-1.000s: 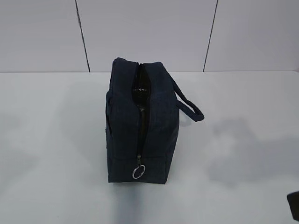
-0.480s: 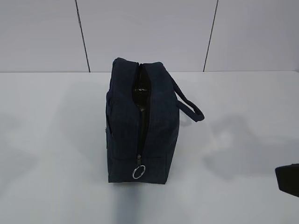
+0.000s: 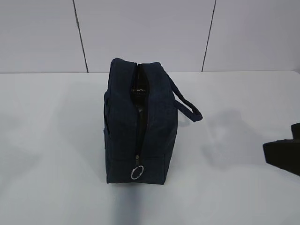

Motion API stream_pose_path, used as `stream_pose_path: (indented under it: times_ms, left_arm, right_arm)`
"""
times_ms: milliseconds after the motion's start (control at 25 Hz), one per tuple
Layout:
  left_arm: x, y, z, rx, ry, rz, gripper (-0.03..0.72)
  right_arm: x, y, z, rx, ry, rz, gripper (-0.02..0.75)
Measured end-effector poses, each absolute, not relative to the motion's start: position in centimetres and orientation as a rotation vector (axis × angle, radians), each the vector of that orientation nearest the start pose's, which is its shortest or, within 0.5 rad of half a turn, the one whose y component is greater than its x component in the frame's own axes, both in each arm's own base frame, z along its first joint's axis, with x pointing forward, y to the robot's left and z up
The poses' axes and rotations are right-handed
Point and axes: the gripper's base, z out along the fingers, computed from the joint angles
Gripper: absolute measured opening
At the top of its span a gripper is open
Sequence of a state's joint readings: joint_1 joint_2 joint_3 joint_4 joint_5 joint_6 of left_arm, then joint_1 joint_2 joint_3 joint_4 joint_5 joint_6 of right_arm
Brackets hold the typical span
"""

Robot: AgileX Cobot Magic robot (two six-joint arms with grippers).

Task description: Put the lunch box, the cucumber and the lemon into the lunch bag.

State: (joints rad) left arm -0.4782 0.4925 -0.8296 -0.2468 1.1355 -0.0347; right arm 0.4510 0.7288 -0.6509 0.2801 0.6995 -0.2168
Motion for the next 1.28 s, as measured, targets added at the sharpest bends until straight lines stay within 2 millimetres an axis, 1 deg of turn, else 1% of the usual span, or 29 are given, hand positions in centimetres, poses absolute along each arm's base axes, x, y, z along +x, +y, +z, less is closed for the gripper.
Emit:
stream_pose_path:
  times_ms: [200, 280, 360, 480, 560, 760, 1000, 1280]
  left_arm:
    - [4.2, -4.4, 35.7, 0.503, 2.249, -0.577, 0.432]
    - [4.2, -4.4, 35.7, 0.503, 2.248, -0.577, 0.432]
    - [4.2, -4.4, 35.8, 0.502, 2.246, -0.577, 0.432]
    - [4.2, -4.4, 35.8, 0.501, 2.242, -0.579, 0.432]
    - [4.2, -4.4, 35.8, 0.5, 2.24, -0.579, 0.432]
    - [4.3, -4.5, 35.9, 0.493, 2.223, -0.582, 0.432]
    - [4.5, -4.5, 36.1, 0.484, 2.199, -0.586, 0.432]
    - [4.6, -4.5, 36.2, 0.477, 2.182, -0.589, 0.432]
  right_arm:
    - [14.2, 8.4, 28.7, -0.615, 2.261, 0.4, 0.526]
    - [15.1, 9.1, 28.2, -0.619, 2.254, 0.397, 0.526]
    - [15.6, 9.9, 27.6, -0.637, 2.231, 0.402, 0.526]
    - [15.5, 11.3, 26.3, -0.67, 2.198, 0.439, 0.526]
    - [15.1, 12.1, 25.3, -0.676, 2.189, 0.472, 0.526]
    - [14.5, 13.1, 23.1, -0.659, 2.197, 0.519, 0.525]
    - [15.0, 15.4, 21.3, -0.674, 2.189, 0.546, 0.525]
    - [15.3, 17.9, 18.6, -0.716, 2.206, 0.535, 0.525]
